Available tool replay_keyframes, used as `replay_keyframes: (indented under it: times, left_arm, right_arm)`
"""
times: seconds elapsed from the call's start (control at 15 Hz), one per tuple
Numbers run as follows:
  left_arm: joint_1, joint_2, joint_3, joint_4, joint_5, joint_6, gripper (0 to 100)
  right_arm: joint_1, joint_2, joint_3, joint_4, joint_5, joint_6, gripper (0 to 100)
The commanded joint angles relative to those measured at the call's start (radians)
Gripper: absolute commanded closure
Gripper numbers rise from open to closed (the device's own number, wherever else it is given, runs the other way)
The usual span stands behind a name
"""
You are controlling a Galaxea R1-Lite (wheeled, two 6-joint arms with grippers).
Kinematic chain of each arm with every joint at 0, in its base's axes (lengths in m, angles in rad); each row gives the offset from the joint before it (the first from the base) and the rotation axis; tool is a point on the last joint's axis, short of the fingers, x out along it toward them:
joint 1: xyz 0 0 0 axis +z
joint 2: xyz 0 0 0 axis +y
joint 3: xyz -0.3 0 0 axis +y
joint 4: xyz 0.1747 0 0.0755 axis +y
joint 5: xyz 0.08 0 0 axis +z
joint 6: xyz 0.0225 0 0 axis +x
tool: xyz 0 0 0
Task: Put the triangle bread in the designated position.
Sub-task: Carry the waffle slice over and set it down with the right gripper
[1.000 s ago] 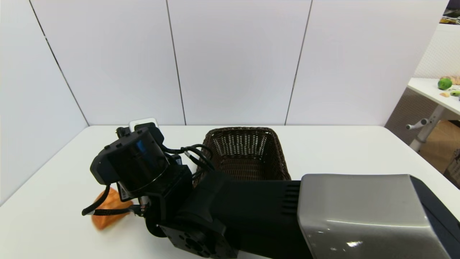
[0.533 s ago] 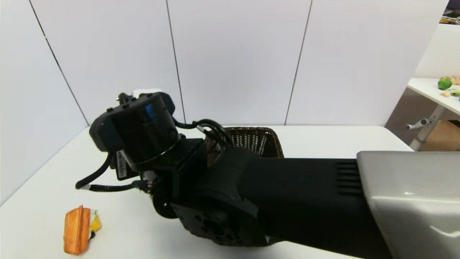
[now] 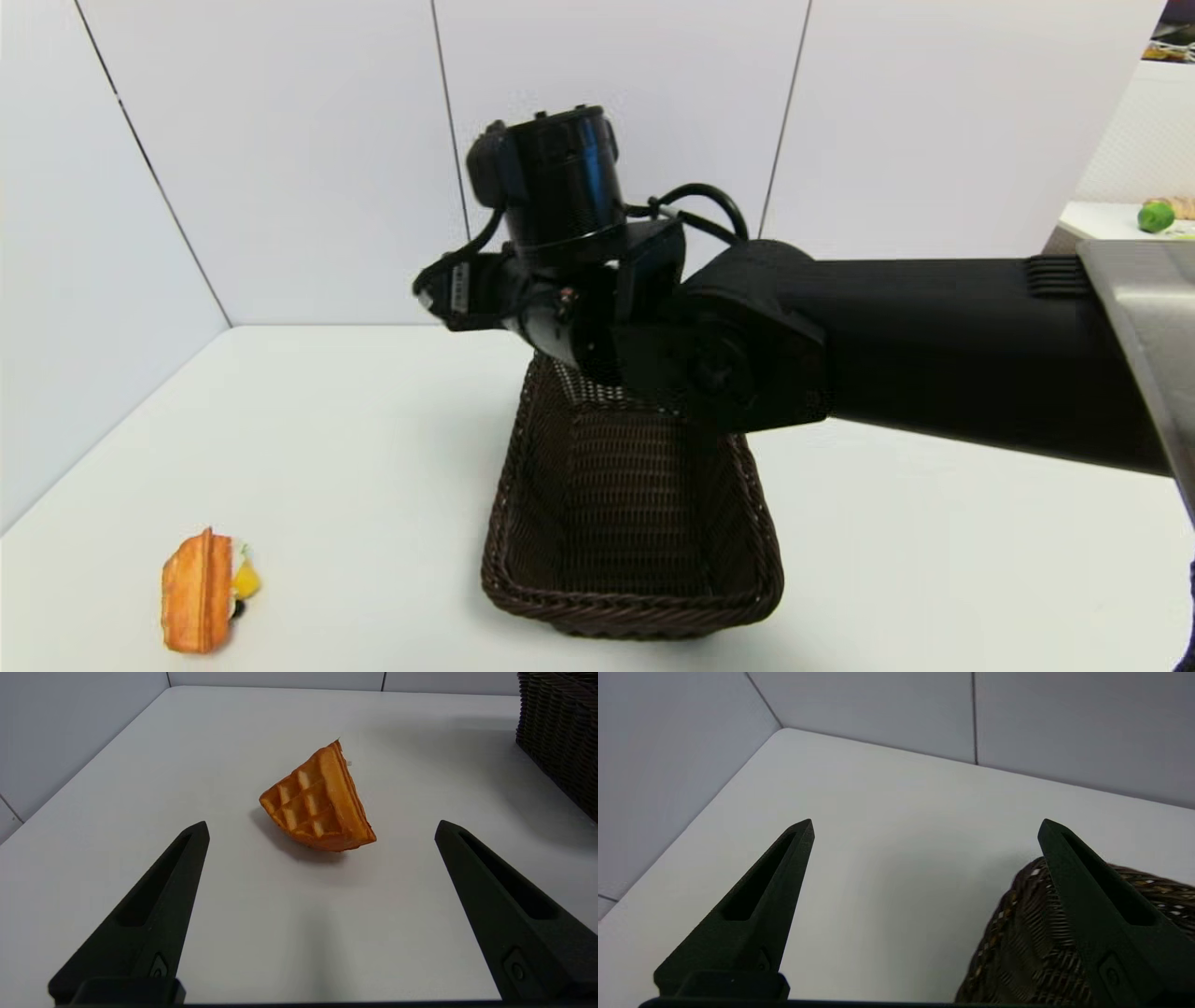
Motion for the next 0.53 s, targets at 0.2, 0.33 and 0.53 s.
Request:
replay_keyframes:
  times: [0.2,0.33,0.53]
  left_arm:
    - [0.000,0.000,0.000,-0.001,0.000,0.000,0]
    - [0.000,0.000,0.000,-0.001,0.000,0.000,0]
    - [0.000,0.000,0.000,0.002,0.000,0.000,0]
  right_arm:
    - [-0.167,-0.073,0.035,0.005,0.101,-0.002,0]
    - [-0.227,-0.113,0.063,0.092,0.119,-0.005,0]
    - [-0.324,-0.194,0.072,0.322,0.118,0.000,0]
